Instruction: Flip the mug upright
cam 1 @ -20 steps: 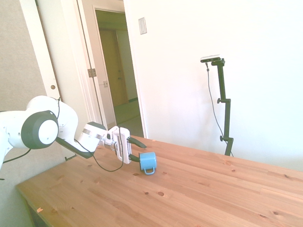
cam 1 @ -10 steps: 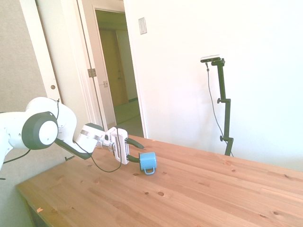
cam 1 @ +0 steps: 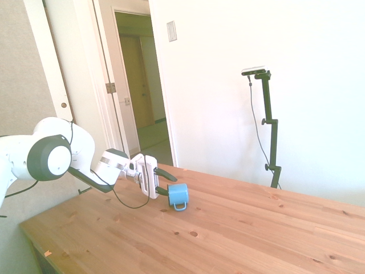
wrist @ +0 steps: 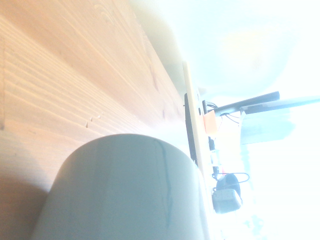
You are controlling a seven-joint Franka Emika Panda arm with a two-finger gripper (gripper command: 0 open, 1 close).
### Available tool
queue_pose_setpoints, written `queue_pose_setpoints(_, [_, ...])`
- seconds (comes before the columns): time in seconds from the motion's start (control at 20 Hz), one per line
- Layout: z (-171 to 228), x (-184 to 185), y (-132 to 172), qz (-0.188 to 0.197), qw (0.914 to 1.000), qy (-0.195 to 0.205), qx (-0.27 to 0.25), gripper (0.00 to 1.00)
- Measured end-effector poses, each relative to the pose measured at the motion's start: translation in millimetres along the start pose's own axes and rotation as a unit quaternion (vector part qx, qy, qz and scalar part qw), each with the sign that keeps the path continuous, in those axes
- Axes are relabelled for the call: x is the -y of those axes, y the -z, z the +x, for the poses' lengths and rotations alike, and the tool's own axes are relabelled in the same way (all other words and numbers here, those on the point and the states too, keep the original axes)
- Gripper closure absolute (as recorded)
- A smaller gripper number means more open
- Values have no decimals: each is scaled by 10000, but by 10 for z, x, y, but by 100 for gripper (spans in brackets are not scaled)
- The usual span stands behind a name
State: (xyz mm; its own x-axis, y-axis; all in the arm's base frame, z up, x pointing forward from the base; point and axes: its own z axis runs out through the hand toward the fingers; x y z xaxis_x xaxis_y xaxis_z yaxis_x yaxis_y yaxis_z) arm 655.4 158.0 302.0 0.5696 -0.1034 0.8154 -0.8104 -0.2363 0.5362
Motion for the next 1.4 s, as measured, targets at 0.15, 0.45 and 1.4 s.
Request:
queue_pose_setpoints(0.15, [-1,0,6,4,10000,1,-2,100])
queue_pose_setpoints(0.45, [-2,0,13,8,10000,2,-5,100])
queue_pose_setpoints(1.4, [-46,51,-14,-10,10000,32,-23,100])
